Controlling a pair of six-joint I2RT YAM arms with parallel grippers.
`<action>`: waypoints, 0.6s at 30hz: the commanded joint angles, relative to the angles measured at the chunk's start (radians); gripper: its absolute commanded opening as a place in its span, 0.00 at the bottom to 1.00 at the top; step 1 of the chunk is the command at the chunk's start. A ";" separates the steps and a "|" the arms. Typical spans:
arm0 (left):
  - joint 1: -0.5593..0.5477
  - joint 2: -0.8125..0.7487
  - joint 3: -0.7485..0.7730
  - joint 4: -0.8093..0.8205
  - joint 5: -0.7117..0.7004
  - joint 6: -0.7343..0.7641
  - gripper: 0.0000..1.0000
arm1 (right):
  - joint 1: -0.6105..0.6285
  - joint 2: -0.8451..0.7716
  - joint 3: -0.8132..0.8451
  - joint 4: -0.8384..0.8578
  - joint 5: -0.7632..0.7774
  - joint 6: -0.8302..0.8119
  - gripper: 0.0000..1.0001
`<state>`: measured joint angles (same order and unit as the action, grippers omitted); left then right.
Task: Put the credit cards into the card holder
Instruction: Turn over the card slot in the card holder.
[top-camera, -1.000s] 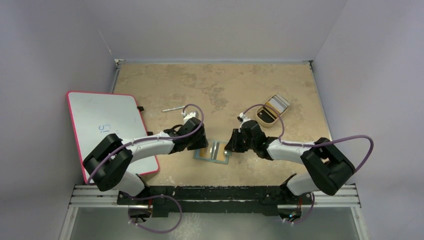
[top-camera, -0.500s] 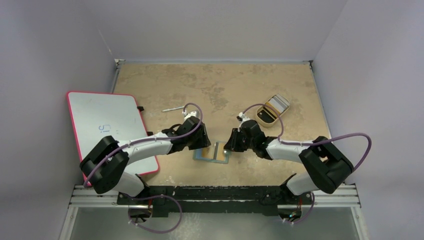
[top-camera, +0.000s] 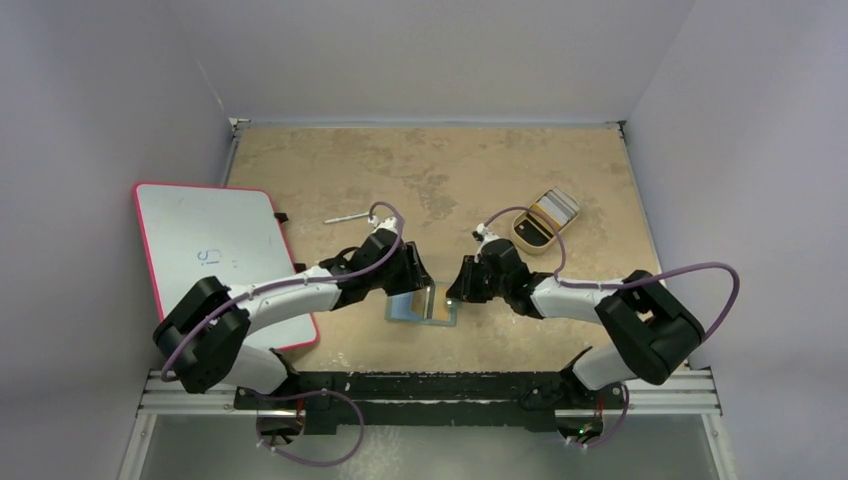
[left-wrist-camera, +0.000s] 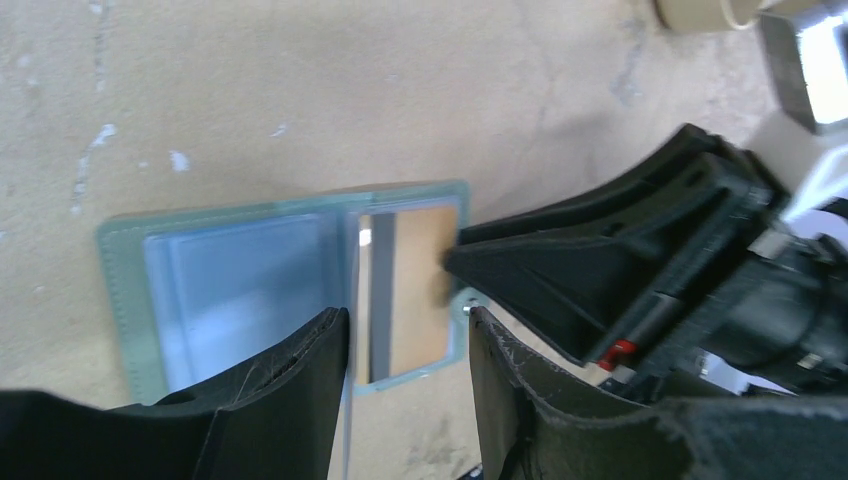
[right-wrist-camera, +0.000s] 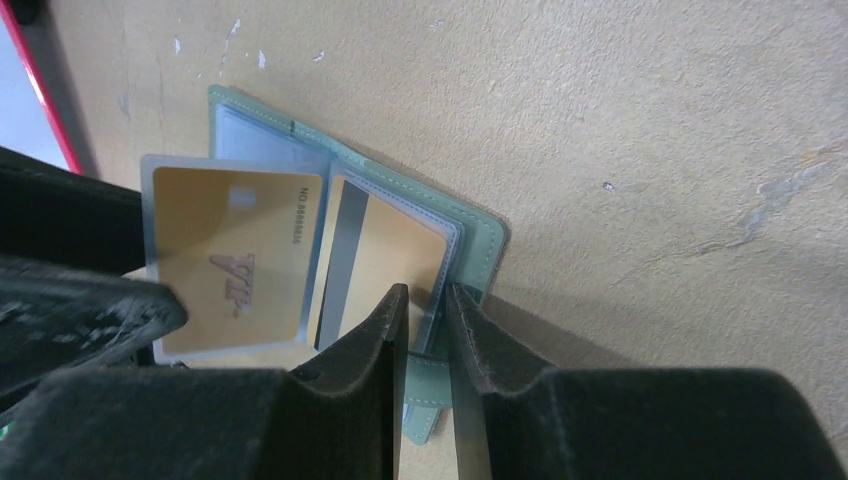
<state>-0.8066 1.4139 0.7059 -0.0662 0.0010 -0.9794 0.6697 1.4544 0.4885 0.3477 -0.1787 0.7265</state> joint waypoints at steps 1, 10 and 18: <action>-0.006 -0.047 -0.014 0.126 0.073 -0.033 0.47 | 0.007 0.016 0.011 -0.008 0.012 -0.005 0.24; -0.011 -0.015 -0.038 0.243 0.142 -0.067 0.47 | 0.007 0.014 0.015 -0.017 0.016 -0.008 0.24; -0.014 -0.017 -0.015 0.210 0.118 -0.037 0.47 | 0.005 -0.066 0.081 -0.173 0.094 -0.027 0.28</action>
<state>-0.8150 1.4078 0.6708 0.1184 0.1307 -1.0336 0.6739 1.4437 0.5137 0.2909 -0.1623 0.7189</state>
